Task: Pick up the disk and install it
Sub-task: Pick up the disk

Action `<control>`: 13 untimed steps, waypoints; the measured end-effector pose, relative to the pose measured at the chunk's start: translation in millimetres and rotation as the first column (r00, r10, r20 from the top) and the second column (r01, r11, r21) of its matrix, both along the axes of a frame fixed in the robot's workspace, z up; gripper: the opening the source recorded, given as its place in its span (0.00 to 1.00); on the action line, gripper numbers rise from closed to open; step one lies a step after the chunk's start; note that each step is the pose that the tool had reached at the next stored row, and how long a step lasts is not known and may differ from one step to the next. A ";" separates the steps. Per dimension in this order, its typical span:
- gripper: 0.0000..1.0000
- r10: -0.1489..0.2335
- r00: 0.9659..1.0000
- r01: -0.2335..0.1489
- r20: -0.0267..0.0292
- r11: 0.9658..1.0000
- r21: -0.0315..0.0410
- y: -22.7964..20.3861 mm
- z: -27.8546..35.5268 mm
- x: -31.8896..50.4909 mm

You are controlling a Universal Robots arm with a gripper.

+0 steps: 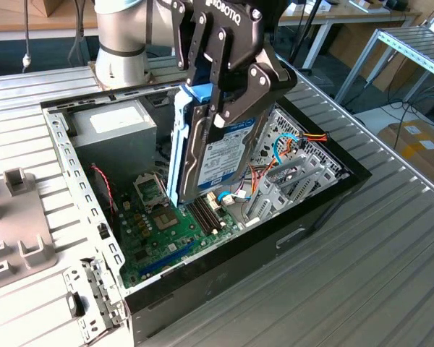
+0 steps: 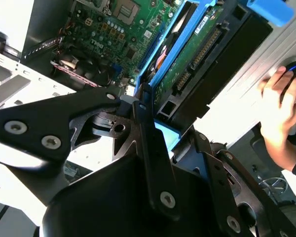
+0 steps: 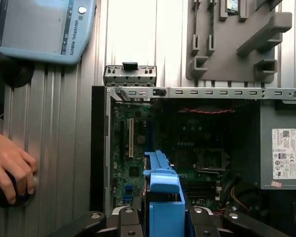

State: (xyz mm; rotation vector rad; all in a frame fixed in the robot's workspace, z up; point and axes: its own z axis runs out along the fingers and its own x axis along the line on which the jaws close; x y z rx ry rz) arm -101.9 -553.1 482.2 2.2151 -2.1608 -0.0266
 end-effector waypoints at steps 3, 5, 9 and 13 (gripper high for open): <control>0.37 0.000 1.000 0.000 0.000 1.000 -0.002 0.0 -0.2 5.0; 0.37 0.000 1.000 0.000 0.000 1.000 -0.003 -0.1 -0.5 8.5; 0.37 0.000 1.000 0.000 0.000 1.000 -0.005 -0.1 -0.6 12.4; 0.37 0.000 1.000 0.000 0.000 1.000 -0.006 -0.1 -0.9 17.2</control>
